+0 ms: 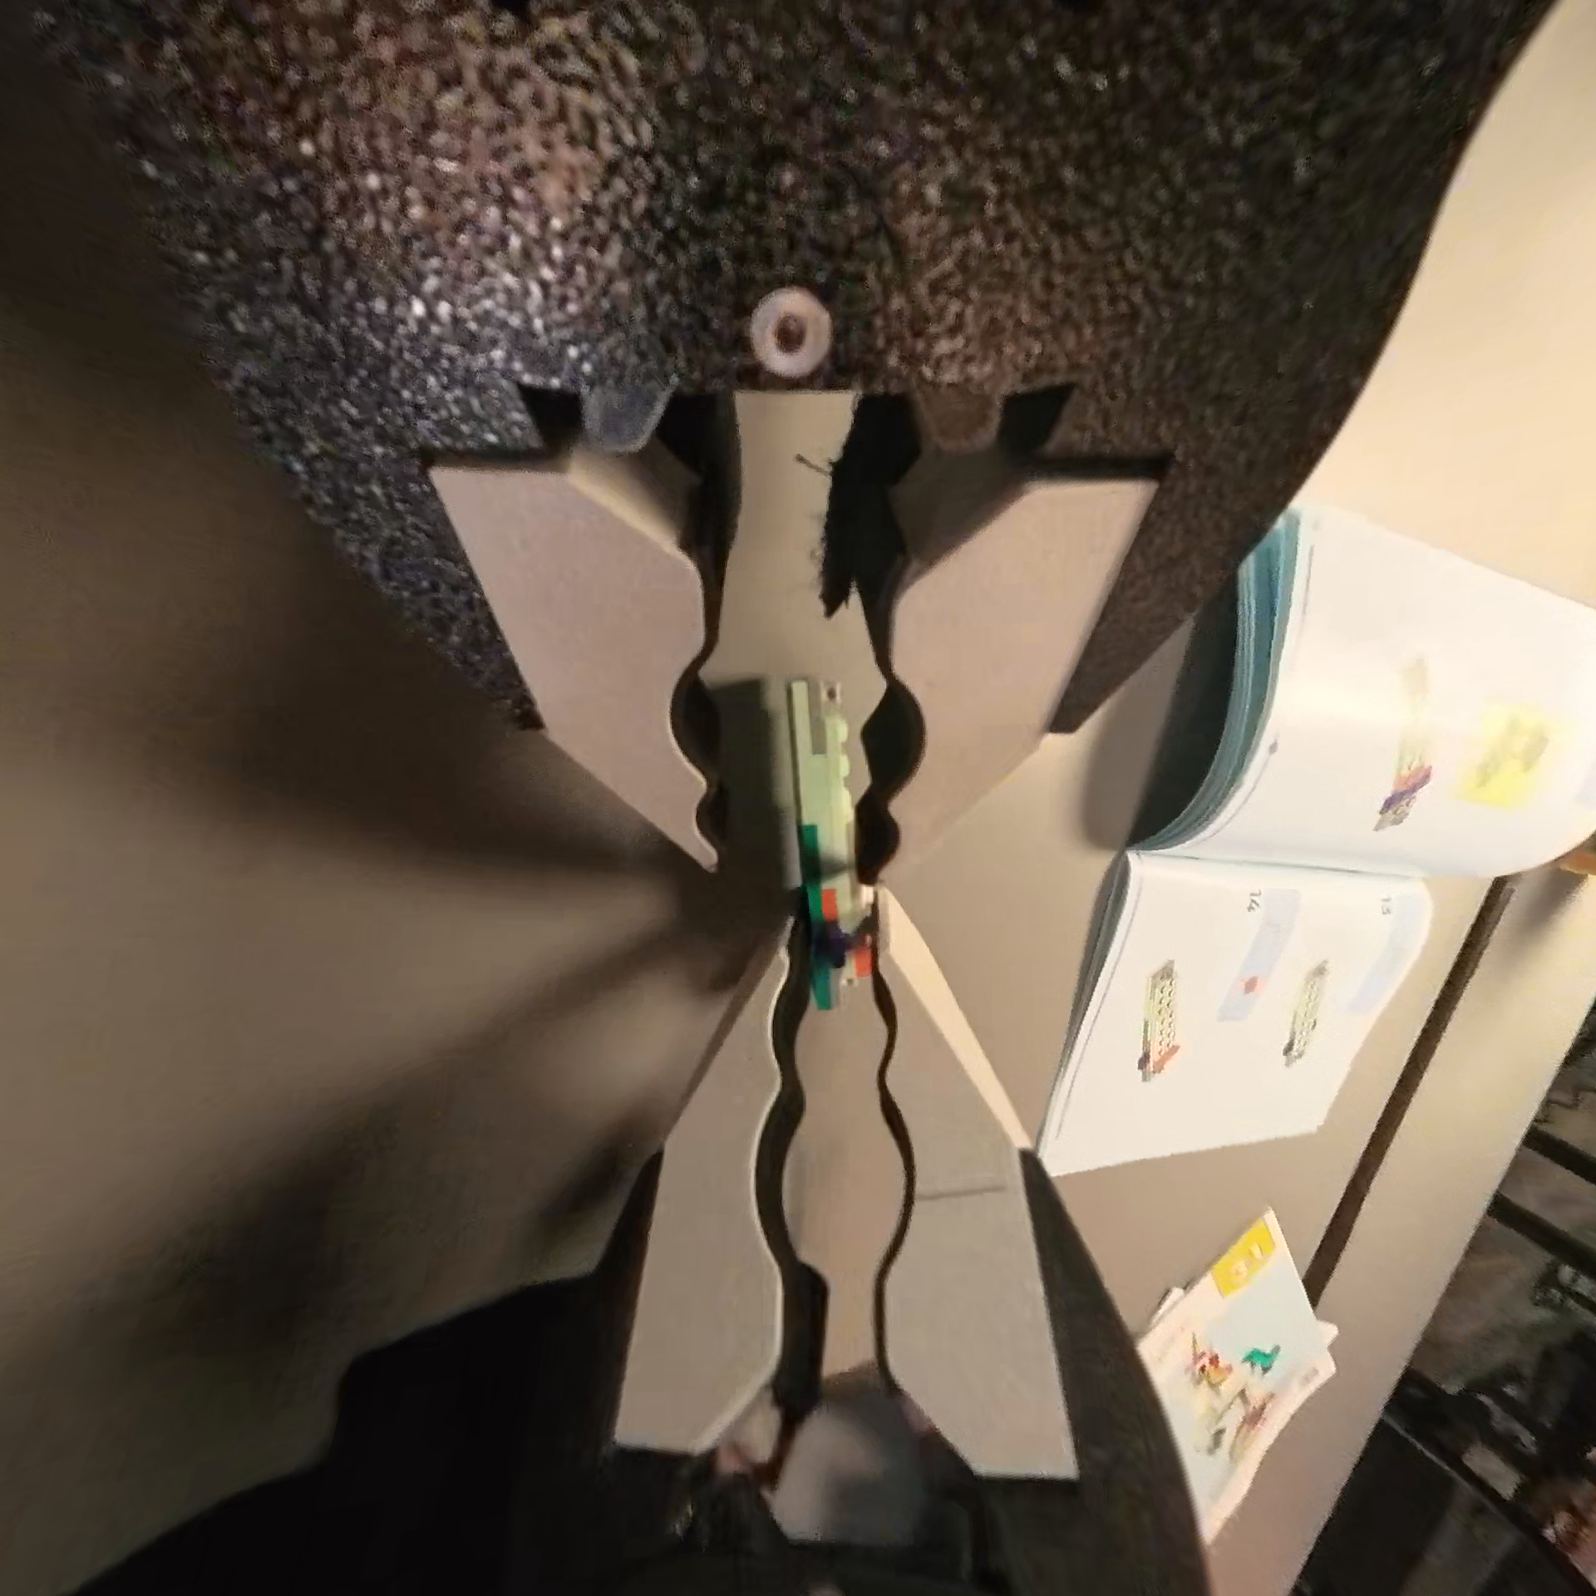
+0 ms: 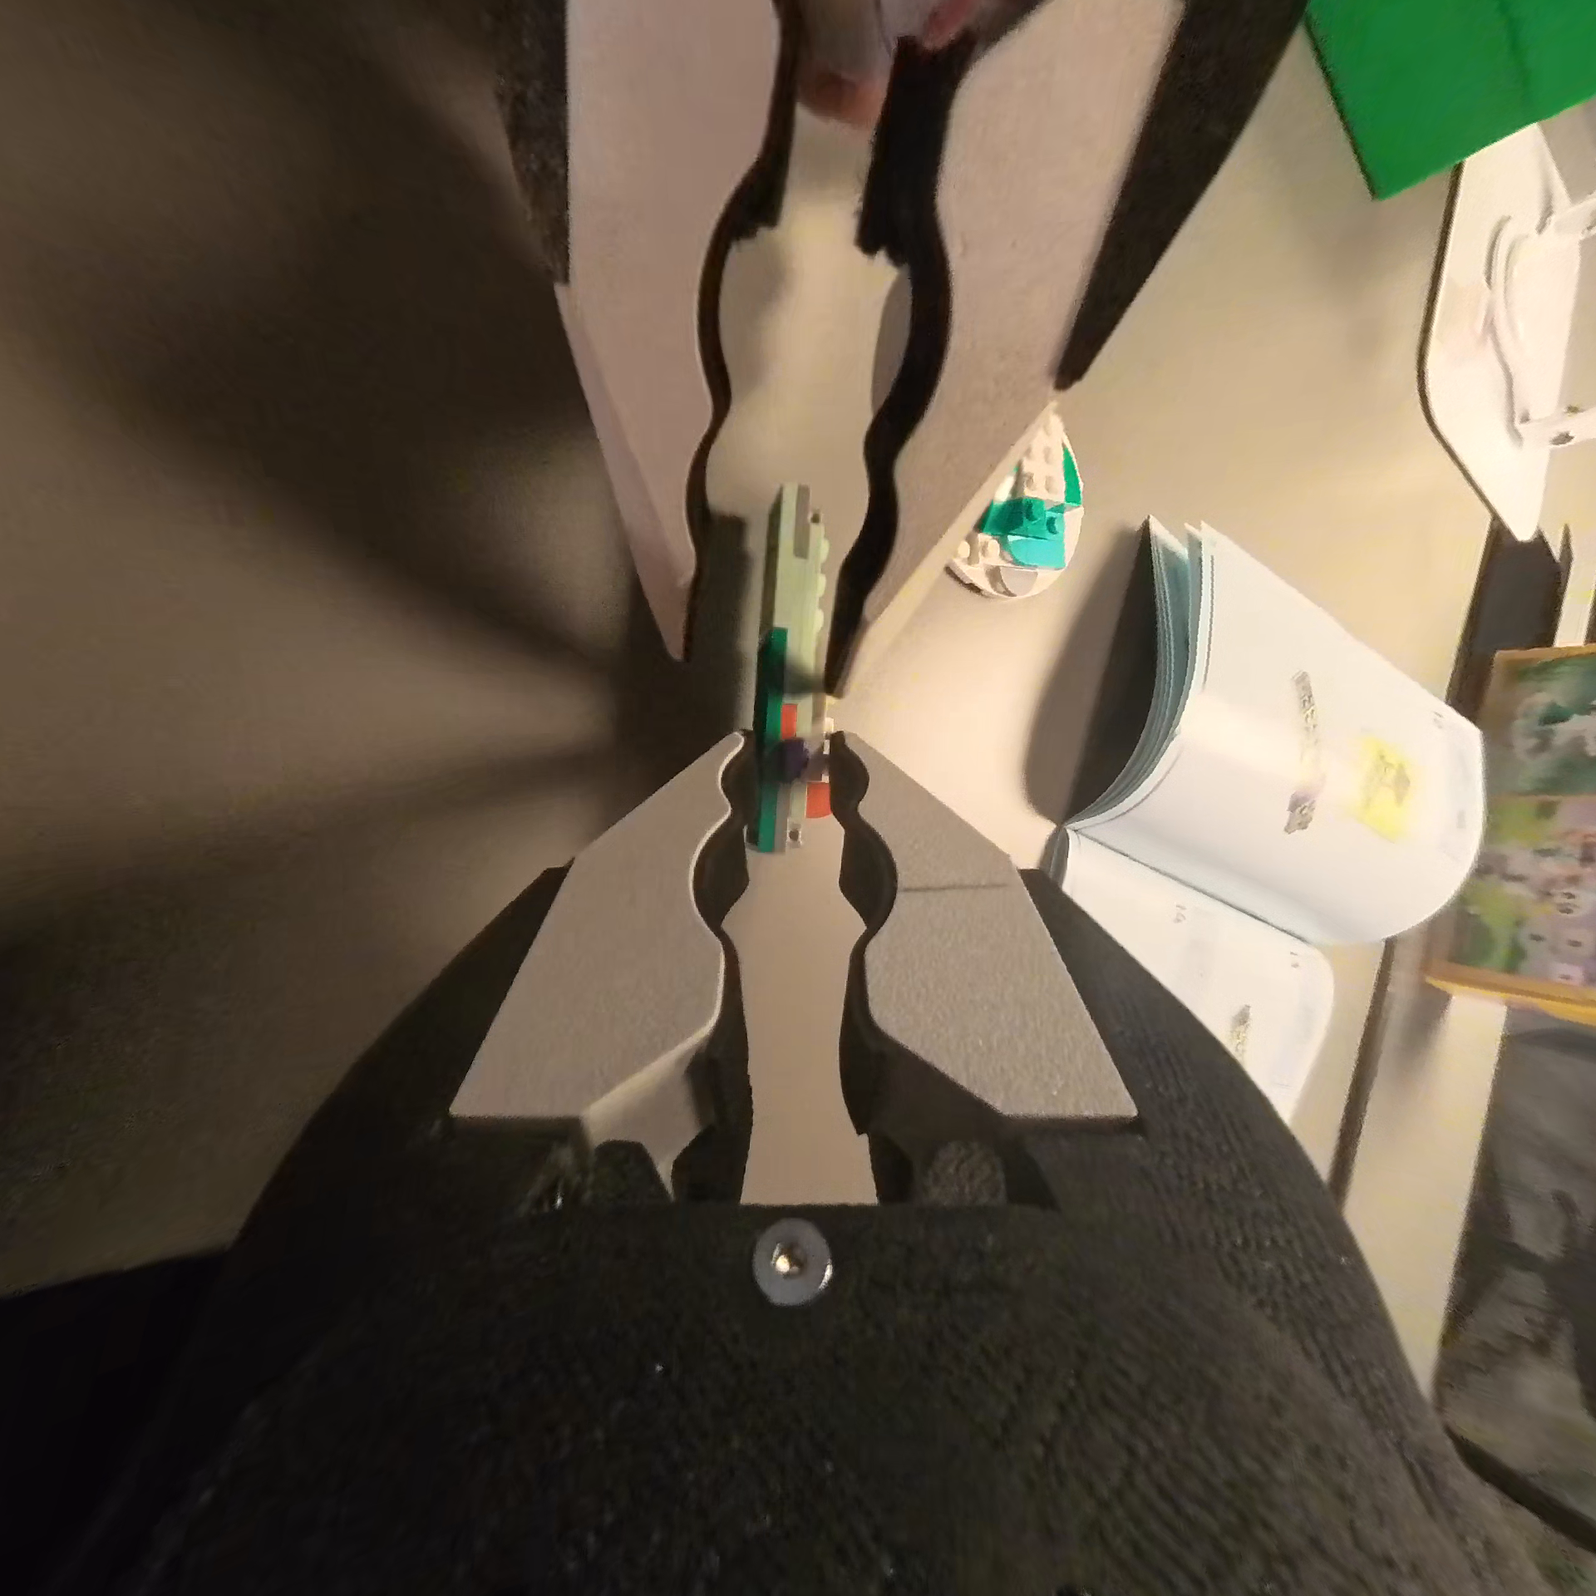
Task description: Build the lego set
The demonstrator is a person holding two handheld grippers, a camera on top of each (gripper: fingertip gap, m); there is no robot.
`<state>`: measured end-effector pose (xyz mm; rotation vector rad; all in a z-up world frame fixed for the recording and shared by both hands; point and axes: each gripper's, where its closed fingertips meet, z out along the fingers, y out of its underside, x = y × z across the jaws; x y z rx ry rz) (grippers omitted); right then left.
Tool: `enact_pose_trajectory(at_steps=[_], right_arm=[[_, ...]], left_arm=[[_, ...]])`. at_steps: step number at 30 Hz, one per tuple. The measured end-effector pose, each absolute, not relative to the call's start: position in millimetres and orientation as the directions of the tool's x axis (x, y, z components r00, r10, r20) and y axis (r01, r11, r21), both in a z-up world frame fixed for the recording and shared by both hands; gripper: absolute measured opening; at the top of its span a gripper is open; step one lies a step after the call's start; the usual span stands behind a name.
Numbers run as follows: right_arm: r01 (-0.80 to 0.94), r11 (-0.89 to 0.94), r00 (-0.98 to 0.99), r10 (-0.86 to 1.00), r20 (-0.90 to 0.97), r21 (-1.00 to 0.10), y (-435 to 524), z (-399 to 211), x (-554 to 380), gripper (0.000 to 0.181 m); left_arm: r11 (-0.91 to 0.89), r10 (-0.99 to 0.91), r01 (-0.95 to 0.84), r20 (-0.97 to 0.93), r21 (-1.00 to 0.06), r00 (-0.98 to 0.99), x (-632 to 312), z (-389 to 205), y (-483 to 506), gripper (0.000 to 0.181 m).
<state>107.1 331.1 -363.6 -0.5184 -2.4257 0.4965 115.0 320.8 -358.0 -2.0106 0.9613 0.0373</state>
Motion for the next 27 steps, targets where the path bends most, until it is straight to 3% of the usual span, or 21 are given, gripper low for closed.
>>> enact_pose_trajectory(at_steps=[5,10,27], right_arm=[[0.264,0.833,-0.738,0.499,0.454,-0.487,331.8,-363.7,106.6,0.014],[0.279,0.818,-0.736,0.518,0.435,-0.503,332.3,-363.7,106.4,0.014],[0.302,0.773,-0.754,0.552,0.357,-0.558,327.2,-364.2,110.0,0.014]], left_arm=[[-0.334,-0.569,-0.645,-0.398,-0.688,0.72,108.0,-356.5,328.0,0.015],[-0.353,-0.549,-0.654,-0.418,-0.669,0.724,101.6,-357.8,327.0,0.024],[-0.356,-0.572,-0.658,-0.402,-0.664,0.715,107.9,-367.3,328.7,0.015]])
